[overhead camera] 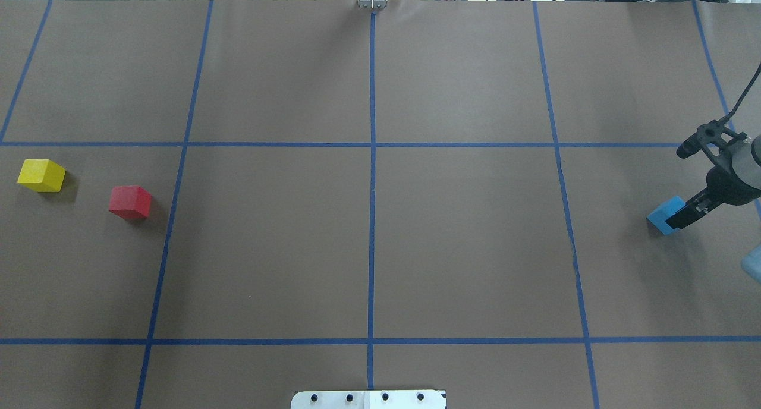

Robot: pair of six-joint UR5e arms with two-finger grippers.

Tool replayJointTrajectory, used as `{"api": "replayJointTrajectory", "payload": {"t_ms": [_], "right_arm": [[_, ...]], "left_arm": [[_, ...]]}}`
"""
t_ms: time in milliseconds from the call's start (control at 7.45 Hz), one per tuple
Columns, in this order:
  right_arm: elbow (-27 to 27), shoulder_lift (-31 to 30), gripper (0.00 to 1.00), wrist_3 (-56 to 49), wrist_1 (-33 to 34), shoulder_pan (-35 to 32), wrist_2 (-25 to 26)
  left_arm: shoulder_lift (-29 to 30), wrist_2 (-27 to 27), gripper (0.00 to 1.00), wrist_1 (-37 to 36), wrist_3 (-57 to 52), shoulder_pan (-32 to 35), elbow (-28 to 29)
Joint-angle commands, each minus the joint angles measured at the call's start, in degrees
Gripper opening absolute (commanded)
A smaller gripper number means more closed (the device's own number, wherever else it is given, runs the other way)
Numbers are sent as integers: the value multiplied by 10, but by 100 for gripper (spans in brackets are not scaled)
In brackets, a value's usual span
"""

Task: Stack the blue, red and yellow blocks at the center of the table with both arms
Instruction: 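Lower the right gripper onto the blue cube and close on it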

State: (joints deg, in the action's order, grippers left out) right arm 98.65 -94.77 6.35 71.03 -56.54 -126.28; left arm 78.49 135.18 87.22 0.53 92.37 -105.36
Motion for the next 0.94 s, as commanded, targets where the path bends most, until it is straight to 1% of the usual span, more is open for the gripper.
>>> {"api": "replayJointTrajectory", "payload": {"t_ms": [0,403,537,671,805], "right_arm": [[-9,0,92,1,-1,8,1],[-23,13,89,0,-1,12,1],[-23,14,83,1,-1,15,1],[-23,15,65,1,-1,15,1],[-23,16,30,2,-1,15,0]], "left_arm": [[0,0,100,0,0,-1,-1],[0,0,100,0,-1,-1,-1],[1,0,100,-1,-1,0,-1],[1,0,100,-1,-1,-1,-1],[0,0,100,-1,-1,0,-1]]}}
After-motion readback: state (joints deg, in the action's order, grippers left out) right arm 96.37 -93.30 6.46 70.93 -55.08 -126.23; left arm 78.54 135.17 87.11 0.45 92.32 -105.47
